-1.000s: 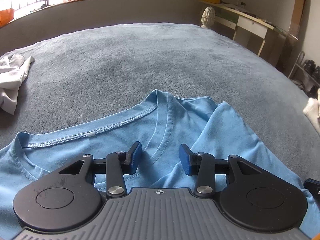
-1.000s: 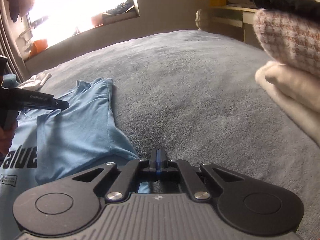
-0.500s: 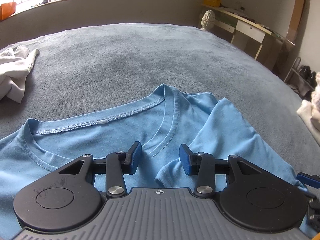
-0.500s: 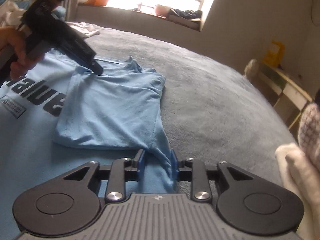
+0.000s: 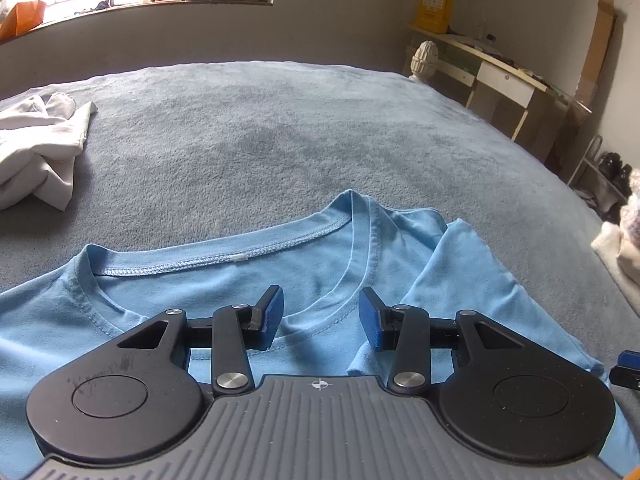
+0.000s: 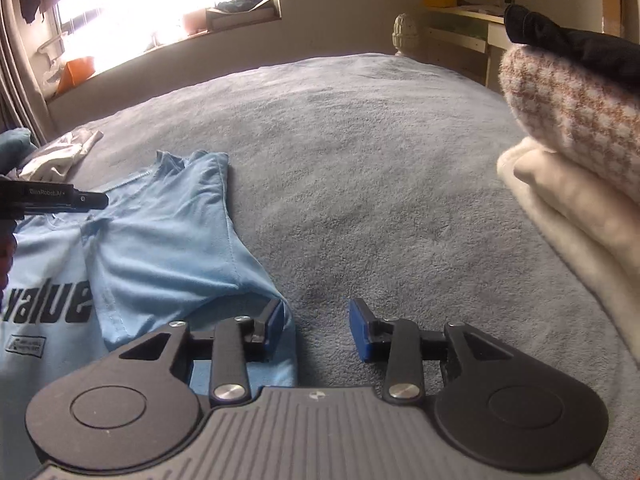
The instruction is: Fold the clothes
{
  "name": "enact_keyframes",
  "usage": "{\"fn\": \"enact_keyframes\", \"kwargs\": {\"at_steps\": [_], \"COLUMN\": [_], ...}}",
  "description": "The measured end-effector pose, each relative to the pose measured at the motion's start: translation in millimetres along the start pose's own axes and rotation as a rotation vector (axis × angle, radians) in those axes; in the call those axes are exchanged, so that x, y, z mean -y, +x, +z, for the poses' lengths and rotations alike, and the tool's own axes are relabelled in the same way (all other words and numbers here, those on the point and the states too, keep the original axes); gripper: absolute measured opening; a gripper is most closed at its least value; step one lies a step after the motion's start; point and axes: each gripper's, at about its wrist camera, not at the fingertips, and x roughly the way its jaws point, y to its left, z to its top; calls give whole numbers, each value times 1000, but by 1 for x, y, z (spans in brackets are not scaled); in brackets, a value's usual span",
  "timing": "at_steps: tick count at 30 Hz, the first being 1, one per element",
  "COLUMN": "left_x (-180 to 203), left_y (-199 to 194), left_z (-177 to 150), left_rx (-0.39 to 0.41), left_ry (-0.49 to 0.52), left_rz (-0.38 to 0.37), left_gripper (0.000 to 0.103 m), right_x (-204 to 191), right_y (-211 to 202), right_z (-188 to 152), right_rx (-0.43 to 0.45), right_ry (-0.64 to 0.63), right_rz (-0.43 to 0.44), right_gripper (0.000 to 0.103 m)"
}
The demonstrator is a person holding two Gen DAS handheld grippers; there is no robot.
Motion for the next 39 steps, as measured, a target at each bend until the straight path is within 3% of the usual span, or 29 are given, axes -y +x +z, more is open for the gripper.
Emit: {"fn": "enact_keyframes", "kwargs": {"at_steps": [4,9,11,15,18,20,24,28,39], "left_x": [5,39,55,68,69,67,61,59,59], "left_y": [-5,-19,-17,-8,-3,-2,0,1,1], "left_z": [-2,-14,-25,-46,-52,-51,-50,-52,-54], "left_rx": [22,101,86,51,41,43,47,50,54], "left_ry": [51,268,373,476,494,481,454,444,431], "left_rz": [-6,-52,-62,-36,-32,-38,-50,-62,-82], "left_gripper": [41,41,41,41,41,41,42,42,42], "right_x": [-22,-49,-54,-61,-63,-58,-43,-26,-28], "right_y": [2,45,70,124,160,168,173,188,217], "right_z": [23,65,80,104,109,115,134,145,167], "right_rx": [34,22,4,-59,-105,-89,-60,-169,-385], "right_ry": [-39,-40,-16,57,52,81,168,287,282], "right_rz": [74,175,195,233,206,187,182,238,320], "right_gripper": [38,25,15,11,9,0,2,27,28]}}
